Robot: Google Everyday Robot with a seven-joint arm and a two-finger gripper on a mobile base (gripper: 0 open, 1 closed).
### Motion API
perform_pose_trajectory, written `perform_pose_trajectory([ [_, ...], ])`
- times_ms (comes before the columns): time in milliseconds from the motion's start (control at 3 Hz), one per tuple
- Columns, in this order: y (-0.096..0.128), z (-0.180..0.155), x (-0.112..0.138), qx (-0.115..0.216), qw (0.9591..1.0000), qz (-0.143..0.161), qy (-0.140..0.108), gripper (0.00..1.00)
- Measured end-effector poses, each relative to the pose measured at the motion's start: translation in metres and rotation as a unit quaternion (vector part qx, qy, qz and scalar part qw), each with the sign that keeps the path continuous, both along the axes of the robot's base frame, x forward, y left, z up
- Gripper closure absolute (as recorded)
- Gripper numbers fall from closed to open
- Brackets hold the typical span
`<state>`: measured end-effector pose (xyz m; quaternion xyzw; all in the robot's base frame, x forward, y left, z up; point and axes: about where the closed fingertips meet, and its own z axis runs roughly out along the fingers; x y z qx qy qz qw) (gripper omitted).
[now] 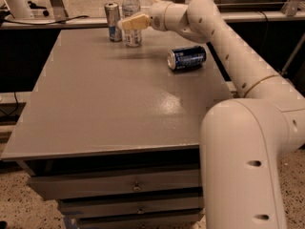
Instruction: Move blue plastic bottle near redbull can
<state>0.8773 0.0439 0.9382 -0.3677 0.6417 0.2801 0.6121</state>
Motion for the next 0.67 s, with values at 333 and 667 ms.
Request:
perform_pose_trajectory([
  [333,-0.029,0.021,-0.028,0.004,0.9998,-0.011,-0.015,0.0],
  [667,-0.059,0.036,-0.069,-0.009,0.9996,-0.011,-0.025,0.0],
])
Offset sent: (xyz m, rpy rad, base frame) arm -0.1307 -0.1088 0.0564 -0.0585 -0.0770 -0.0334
